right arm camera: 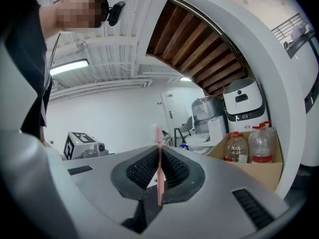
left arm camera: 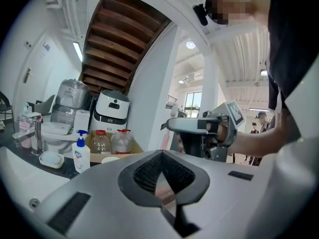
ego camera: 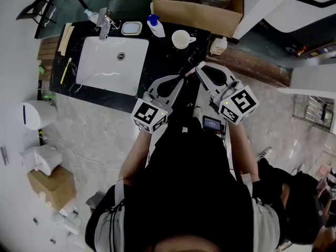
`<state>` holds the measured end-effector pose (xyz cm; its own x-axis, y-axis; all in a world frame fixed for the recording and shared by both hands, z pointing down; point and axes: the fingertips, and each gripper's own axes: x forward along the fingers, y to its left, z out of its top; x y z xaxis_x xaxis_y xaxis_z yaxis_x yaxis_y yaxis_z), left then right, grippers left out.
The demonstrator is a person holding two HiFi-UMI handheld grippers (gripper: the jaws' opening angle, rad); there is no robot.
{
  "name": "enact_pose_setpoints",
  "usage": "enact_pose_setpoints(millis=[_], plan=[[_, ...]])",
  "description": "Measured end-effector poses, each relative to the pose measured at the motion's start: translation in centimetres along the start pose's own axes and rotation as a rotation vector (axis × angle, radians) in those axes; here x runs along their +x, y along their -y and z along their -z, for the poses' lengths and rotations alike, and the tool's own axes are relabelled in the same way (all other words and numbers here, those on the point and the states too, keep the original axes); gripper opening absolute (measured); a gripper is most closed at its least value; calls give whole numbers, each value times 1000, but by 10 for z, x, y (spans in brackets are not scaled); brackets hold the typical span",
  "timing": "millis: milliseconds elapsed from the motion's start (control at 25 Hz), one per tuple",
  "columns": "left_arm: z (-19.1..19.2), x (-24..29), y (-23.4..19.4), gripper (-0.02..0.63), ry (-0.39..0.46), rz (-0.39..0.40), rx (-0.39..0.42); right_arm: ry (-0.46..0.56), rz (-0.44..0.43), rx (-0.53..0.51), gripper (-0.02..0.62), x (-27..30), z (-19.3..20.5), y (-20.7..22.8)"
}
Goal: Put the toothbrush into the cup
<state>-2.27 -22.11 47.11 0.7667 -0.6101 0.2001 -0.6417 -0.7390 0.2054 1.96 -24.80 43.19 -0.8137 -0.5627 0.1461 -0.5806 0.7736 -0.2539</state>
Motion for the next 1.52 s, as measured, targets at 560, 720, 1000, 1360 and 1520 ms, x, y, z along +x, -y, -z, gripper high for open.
enact_pose_setpoints(millis=[560,720,1000,1360,1520], plan=[[-5,5,-37,6,14,0,-32,-3,65,-24,26,77,-24,68],[-5,9,-44,6,15,-1,-37,3,87,4,26,93,-25,92],[-1,18,-51,6,-7,0,-31,-30,110,75,26,121,1,129],[11,10,-56,6,-32,-31,-60,-104,110,185,26,140,55,148],[15,10,-56,6,-39,-33,-65,-120,119,214,28,142,69,155]])
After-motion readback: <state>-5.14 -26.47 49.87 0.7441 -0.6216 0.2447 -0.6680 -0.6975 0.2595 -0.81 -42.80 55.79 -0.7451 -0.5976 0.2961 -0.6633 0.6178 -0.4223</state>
